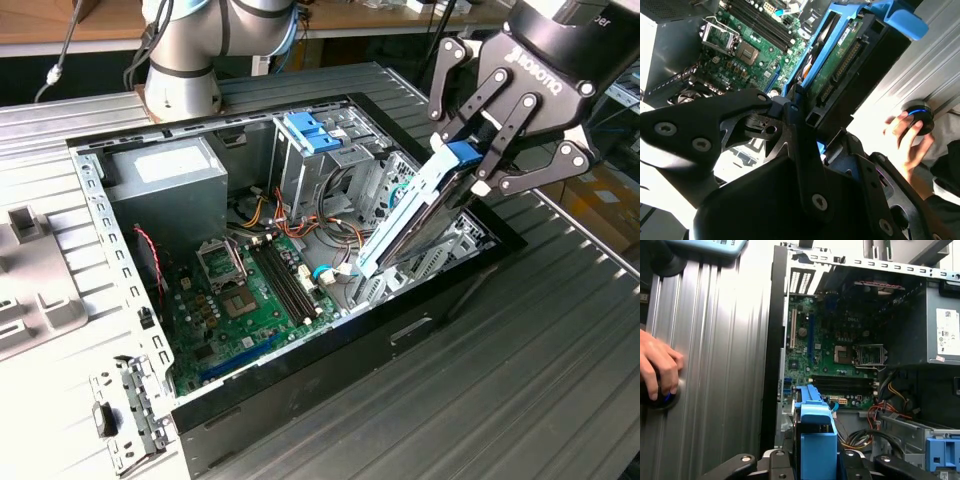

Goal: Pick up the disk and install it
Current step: 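Pick up the disk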

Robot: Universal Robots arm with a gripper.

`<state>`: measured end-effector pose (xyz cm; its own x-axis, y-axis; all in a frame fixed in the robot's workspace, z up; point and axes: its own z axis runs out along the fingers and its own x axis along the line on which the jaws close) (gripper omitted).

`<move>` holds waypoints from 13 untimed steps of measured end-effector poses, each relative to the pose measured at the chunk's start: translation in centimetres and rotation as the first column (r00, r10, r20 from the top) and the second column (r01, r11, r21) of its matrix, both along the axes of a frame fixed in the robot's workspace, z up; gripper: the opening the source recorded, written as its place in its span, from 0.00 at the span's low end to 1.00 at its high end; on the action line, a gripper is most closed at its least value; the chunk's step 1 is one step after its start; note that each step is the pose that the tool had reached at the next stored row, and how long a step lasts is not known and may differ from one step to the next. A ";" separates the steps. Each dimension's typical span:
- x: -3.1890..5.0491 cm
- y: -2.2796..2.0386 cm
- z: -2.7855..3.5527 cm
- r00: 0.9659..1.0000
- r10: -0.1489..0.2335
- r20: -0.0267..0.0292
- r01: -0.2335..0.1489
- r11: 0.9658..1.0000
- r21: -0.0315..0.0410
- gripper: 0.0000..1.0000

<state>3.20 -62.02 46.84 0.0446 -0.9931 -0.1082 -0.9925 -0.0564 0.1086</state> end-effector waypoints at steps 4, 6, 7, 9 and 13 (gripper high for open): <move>0.82 -0.11 0.00 1.000 0.000 -0.001 0.000 1.000 0.001 0.36; 1.41 -0.19 0.00 1.000 0.000 -0.003 0.000 1.000 0.001 0.36; 1.61 -0.22 -0.01 1.000 0.000 -0.004 0.000 1.000 0.001 0.36; 2.01 -0.27 0.00 1.000 0.000 -0.005 0.000 1.000 0.001 0.36; 3.02 -0.42 -0.01 1.000 0.000 -0.007 0.000 1.000 0.002 0.36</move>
<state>6.21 -62.44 46.84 0.0438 -0.9929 -0.1105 -0.9917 -0.0566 0.1155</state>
